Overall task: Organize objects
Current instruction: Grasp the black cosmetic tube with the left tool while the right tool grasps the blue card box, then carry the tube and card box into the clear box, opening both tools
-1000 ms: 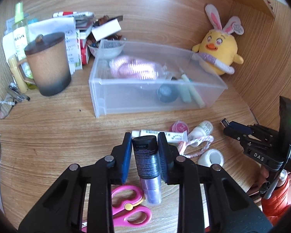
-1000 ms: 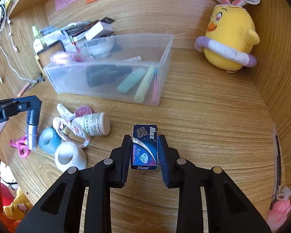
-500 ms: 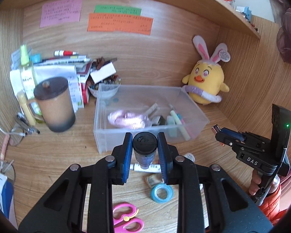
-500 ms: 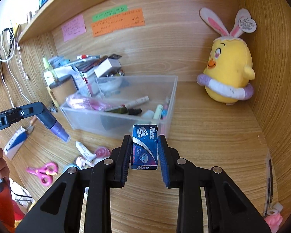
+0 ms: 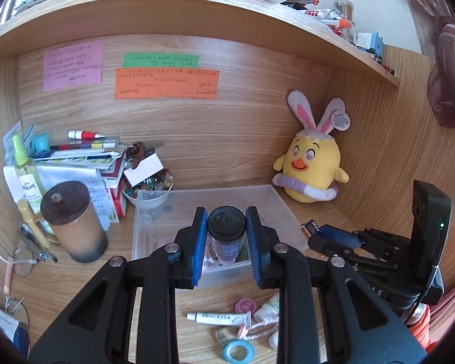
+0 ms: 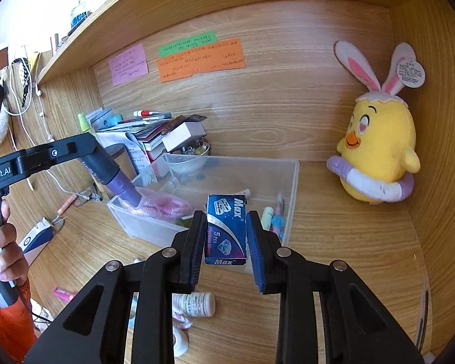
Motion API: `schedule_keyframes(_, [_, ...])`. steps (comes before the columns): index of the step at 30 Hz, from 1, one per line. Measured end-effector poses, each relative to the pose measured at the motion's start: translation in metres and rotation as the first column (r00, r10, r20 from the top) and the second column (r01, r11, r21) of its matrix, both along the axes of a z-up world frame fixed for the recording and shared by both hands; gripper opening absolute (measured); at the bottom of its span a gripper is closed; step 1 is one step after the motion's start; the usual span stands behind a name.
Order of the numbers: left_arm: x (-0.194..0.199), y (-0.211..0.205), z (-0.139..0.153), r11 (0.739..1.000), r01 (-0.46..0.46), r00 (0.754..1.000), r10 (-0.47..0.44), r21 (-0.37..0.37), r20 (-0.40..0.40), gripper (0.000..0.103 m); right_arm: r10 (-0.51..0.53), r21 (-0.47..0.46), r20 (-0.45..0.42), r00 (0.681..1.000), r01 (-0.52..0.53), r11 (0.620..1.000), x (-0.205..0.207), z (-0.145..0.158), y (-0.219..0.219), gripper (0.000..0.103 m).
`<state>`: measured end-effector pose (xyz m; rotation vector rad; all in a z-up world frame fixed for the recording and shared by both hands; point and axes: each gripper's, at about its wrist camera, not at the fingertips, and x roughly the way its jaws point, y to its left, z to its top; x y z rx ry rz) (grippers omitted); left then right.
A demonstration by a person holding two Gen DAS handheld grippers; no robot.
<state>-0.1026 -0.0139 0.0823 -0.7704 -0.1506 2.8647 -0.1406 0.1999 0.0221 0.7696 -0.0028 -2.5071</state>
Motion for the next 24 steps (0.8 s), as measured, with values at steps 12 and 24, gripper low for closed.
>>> schedule_keyframes(12, [-0.051,0.005,-0.038,1.0,0.004,0.994,-0.005,0.009,0.112,0.025,0.016,0.048,0.076,0.997,-0.02,0.999,-0.044,-0.017,-0.02,0.025])
schedule_keyframes(24, [-0.053,0.003,-0.065,0.999,0.007,0.984,0.002,-0.047,0.178,0.027,0.026,0.114,0.168,0.985,-0.046,0.992,-0.069,-0.048,-0.044,0.025])
